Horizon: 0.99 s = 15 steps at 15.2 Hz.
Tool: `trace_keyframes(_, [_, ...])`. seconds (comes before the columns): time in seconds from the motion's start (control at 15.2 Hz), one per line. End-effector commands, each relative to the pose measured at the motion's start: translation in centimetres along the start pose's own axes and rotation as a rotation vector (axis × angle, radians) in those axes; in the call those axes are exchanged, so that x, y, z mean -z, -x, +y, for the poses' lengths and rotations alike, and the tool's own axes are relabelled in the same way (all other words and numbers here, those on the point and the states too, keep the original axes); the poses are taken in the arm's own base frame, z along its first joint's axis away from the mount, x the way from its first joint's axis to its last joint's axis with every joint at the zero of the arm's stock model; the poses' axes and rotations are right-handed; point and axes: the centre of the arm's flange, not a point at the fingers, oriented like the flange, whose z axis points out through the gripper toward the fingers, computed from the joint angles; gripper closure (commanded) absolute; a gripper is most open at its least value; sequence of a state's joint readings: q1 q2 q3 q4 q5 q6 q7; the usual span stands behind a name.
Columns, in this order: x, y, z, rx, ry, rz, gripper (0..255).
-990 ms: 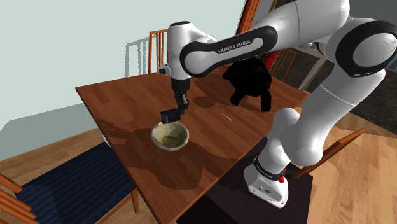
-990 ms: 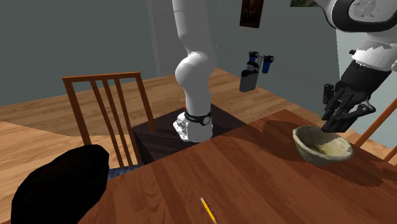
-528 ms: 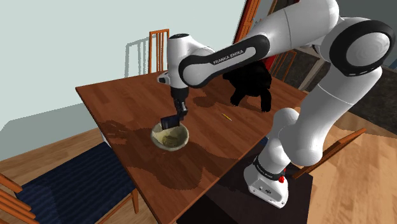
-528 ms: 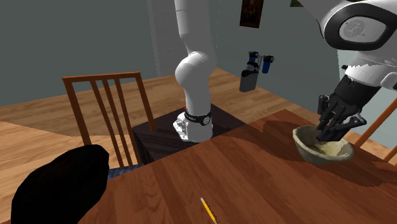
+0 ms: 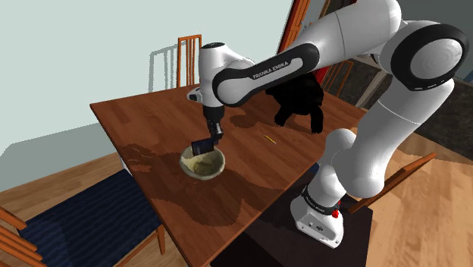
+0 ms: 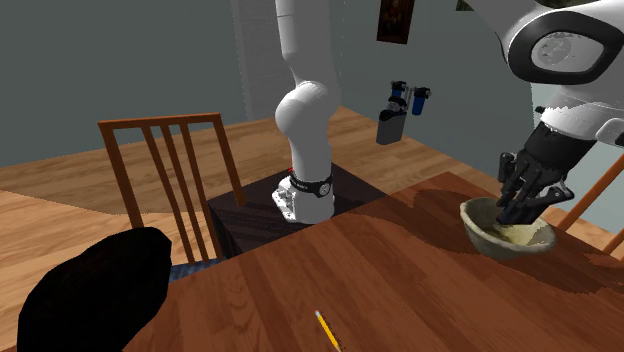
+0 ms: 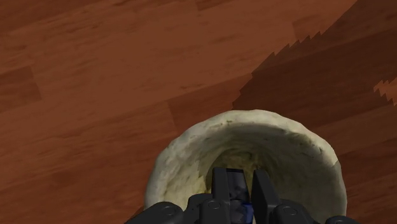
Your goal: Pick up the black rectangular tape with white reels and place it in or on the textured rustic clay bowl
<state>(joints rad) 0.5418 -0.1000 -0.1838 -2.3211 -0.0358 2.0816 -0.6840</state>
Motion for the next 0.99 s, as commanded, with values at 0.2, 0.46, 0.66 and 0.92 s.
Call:
trace_keyframes(0.2, [0.0,0.0,0.0,0.000,0.000,0.000,0])
trace_keyframes(0.46, [2.6,0.0,0.0,0.000,0.000,0.000,0])
trace_keyframes(0.66, [5.0,0.0,0.0,0.000,0.000,0.000,0])
trace_keyframes(0.92, [5.0,0.0,0.0,0.000,0.000,0.000,0])
